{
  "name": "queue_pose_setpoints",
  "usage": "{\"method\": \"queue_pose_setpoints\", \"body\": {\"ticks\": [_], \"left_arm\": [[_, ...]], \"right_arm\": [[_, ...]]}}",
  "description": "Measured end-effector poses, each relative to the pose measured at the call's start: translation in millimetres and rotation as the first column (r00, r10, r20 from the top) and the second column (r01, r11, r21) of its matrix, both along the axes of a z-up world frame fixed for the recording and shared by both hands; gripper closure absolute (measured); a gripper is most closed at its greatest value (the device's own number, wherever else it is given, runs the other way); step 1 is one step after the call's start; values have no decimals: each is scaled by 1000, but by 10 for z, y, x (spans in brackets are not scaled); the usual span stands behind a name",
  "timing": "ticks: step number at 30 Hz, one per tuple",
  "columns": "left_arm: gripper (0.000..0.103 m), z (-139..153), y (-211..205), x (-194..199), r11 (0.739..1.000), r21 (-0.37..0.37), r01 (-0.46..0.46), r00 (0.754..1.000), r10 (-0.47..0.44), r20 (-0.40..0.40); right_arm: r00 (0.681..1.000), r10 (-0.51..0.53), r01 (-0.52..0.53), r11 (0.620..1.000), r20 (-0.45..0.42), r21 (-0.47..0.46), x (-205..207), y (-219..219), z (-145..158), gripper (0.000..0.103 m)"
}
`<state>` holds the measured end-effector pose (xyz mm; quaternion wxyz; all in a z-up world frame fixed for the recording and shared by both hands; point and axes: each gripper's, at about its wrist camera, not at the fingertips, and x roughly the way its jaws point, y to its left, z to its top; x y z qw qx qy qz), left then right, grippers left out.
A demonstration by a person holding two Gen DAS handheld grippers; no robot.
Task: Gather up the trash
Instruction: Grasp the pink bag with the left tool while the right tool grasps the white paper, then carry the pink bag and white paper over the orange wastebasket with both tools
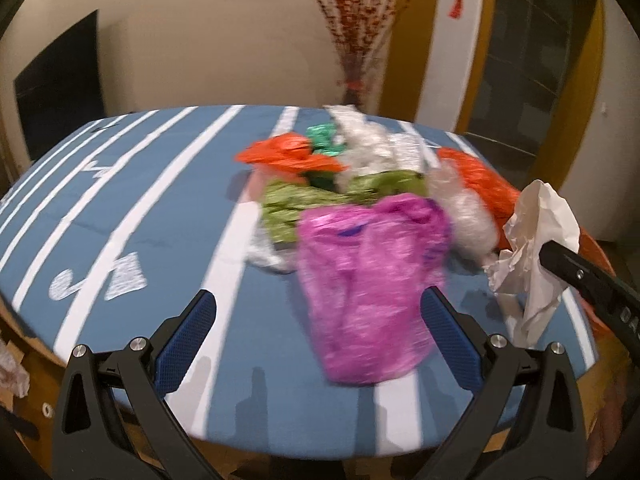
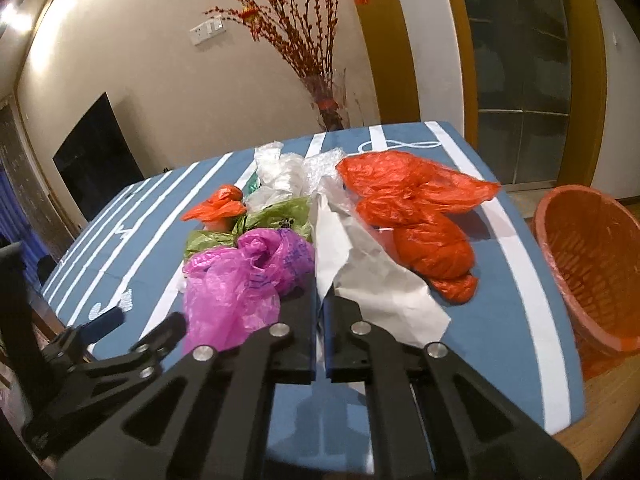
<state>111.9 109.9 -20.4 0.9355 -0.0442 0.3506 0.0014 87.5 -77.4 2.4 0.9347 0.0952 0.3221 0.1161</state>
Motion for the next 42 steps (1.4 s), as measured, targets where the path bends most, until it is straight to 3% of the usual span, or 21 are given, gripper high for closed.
{"method": "queue_pose_setpoints", "body": {"ticks": [8, 10, 14, 19, 22, 34, 42], "left_arm": [[6, 4, -381, 290, 992, 115, 44, 999, -48, 26], [20, -74, -448, 388, 988, 144, 58, 998, -58, -5], [35, -213, -483, 502, 989, 128, 78, 995, -69, -71], [74, -286, -470, 517, 989, 102, 105, 991, -95, -99], [82, -231, -450, 494, 989, 77, 125, 990, -119, -79], [84, 160, -395, 284, 989, 28, 146, 989, -147, 6], [84, 496, -741, 176, 975, -7, 220, 973, -219, 70]], "right_arm": [[995, -97, 97, 995, 16, -2, -161, -392, 9, 99], [994, -113, 113, 994, 7, 4, -170, -466, -14, 99], [992, -123, 123, 992, -4, 9, -187, -517, -63, 99], [992, -126, 126, 992, -7, 13, -194, -532, -110, 99], [992, -130, 130, 991, -2, 16, -211, -551, -104, 99], [988, -151, 150, 988, 33, 23, -299, -667, 13, 99], [971, -225, 224, 974, 82, 19, -364, -982, 154, 99]]}}
